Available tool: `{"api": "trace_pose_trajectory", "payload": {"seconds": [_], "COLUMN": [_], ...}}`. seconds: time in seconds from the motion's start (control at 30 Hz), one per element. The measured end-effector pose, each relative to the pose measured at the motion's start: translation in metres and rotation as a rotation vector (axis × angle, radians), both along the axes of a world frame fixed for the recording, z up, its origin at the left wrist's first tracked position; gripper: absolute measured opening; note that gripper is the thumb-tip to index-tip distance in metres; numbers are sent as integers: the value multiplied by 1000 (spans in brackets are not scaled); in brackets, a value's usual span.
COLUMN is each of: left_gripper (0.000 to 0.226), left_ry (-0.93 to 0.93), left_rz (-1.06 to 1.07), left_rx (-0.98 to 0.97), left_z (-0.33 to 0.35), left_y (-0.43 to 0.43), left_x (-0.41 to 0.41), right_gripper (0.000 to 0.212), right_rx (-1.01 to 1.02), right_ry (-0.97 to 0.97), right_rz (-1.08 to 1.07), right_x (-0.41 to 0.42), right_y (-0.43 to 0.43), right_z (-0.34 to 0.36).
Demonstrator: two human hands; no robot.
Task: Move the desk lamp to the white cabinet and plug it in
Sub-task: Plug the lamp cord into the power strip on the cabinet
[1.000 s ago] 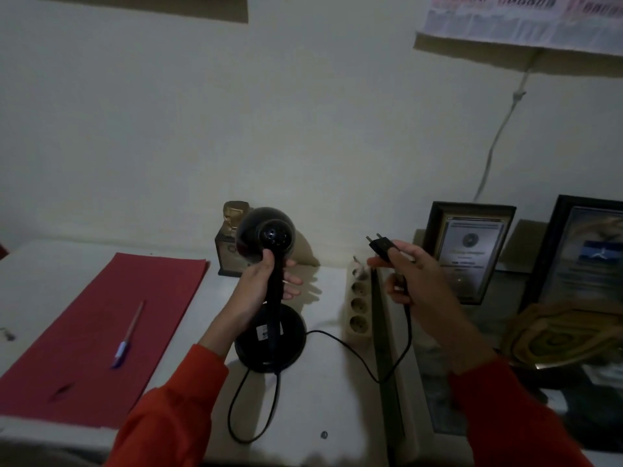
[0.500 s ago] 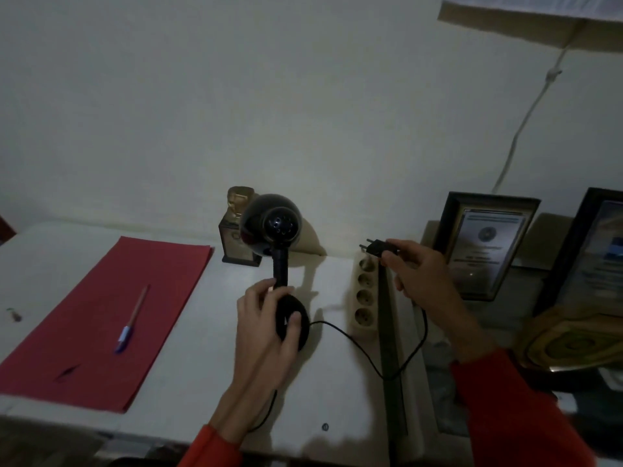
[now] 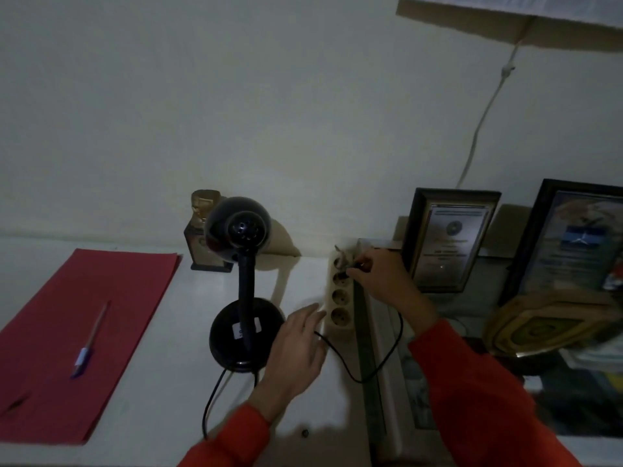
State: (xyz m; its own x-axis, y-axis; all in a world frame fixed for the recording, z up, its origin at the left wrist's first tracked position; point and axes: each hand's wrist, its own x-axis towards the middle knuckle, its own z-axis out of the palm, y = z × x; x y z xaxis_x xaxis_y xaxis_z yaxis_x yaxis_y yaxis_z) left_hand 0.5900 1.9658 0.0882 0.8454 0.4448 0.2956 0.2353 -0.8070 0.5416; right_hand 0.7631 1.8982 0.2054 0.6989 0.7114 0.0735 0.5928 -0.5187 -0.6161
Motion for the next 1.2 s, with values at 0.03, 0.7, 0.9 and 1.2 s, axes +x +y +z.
{"api": "trace_pose_trajectory", "payload": {"seconds": [0.03,0.7,0.9,1.2], "left_gripper": [57,59,59,59], "left_ry": [63,262,273,293], "left_rz": [-10,18,20,-25], "left_rx": [-3,243,236,239], "left_z": [-7,-40,-40,-40], "left_y": [3,6,5,7], "left_x": [7,22,21,21], "right_gripper": [25,20,20,34], "right_rx": [-53,-606,-622,-671], "right_ry": [-24,-382,-477,-503], "right_rz": [19,136,165,182], "right_x": [3,18,14,12], "right_y": [4,41,44,43], "right_z": [-4,-55,-60,-62]}}
